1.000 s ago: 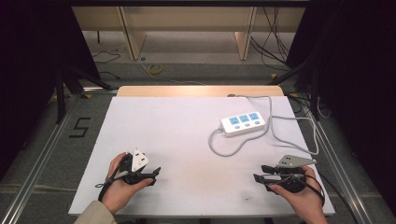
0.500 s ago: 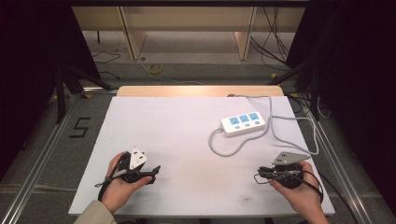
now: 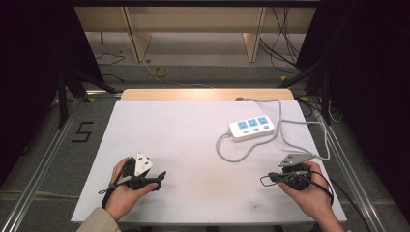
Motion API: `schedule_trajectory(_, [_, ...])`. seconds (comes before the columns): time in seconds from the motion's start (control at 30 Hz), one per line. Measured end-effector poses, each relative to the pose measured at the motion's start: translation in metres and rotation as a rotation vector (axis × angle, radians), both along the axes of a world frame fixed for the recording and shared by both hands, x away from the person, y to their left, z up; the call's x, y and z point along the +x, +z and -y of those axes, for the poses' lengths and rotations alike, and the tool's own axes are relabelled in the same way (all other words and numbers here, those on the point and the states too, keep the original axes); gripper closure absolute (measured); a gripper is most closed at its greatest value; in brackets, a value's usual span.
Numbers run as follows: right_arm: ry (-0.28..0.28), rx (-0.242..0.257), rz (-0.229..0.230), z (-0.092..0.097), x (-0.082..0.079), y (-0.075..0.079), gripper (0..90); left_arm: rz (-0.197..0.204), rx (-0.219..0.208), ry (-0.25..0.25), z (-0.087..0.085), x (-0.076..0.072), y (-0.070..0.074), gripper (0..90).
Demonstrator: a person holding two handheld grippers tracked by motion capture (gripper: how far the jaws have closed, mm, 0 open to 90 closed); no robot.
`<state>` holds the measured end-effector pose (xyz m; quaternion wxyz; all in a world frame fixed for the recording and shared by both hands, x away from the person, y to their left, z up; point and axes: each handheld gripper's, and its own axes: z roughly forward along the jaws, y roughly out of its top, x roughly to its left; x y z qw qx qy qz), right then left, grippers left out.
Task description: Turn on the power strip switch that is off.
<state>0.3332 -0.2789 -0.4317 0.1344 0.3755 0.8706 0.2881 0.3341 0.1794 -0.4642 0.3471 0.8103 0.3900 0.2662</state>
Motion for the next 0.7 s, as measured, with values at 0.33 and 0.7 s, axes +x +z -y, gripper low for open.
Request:
schedule_trajectory(0.33, [-0.019, -0.014, -0.016, -0.002, 0.011, 0.006, 90.0, 0.001, 0.000, 0.003, 0.001, 0.000, 0.000, 23.8])
schedule_trajectory(0.7, [-0.045, -0.037, -0.039, 0.003, 0.023, 0.013, 90.0, 0.005, 0.003, 0.004, 0.001, 0.000, -0.001, 23.8])
